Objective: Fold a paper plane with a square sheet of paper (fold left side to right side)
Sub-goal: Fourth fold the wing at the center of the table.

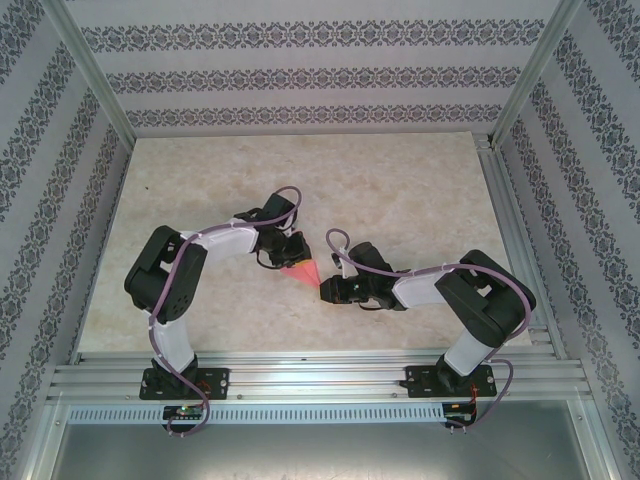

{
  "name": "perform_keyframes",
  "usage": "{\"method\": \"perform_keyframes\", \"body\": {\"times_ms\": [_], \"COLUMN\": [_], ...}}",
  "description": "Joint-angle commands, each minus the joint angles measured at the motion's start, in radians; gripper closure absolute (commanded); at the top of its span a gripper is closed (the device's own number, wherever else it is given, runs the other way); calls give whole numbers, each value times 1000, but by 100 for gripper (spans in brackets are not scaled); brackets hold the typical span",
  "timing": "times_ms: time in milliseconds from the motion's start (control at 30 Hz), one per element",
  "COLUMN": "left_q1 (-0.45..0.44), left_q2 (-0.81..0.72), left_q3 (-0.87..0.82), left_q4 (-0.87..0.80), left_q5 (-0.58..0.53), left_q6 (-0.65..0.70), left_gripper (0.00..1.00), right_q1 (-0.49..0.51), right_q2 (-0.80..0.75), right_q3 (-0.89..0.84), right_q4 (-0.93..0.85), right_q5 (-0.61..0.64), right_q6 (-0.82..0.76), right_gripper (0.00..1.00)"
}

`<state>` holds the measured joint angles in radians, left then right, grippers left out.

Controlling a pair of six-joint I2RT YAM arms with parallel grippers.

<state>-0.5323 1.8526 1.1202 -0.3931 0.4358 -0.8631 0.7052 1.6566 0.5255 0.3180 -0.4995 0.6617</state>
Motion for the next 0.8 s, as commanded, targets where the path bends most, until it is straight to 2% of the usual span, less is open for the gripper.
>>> {"method": "perform_keyframes", "body": {"times_ms": [0,133,400,533,767], "left_q1": [33,38,38,40,39], "left_q2": [22,28,69,76,81], "left_q3": [20,43,37,20,14], "left_q4": [-20,-38,-37,-17,-8], "left_q5": [6,7,11,15,16], "left_q6": [41,66,78,69,64], "left_gripper": [86,86,86,86,86], "right_q1": [8,7,-29,-38,-24], "right_q2": [40,-28,-185,-132,14], "right_q3": [-39,-16,183,273,351], "right_q4": [-132,-119,-360,-390,-320], "right_q5": [29,-4,-13,-32,-52], "right_q6": [7,8,-85,-121,-108], "right_gripper": [85,83,76,76,78]}}
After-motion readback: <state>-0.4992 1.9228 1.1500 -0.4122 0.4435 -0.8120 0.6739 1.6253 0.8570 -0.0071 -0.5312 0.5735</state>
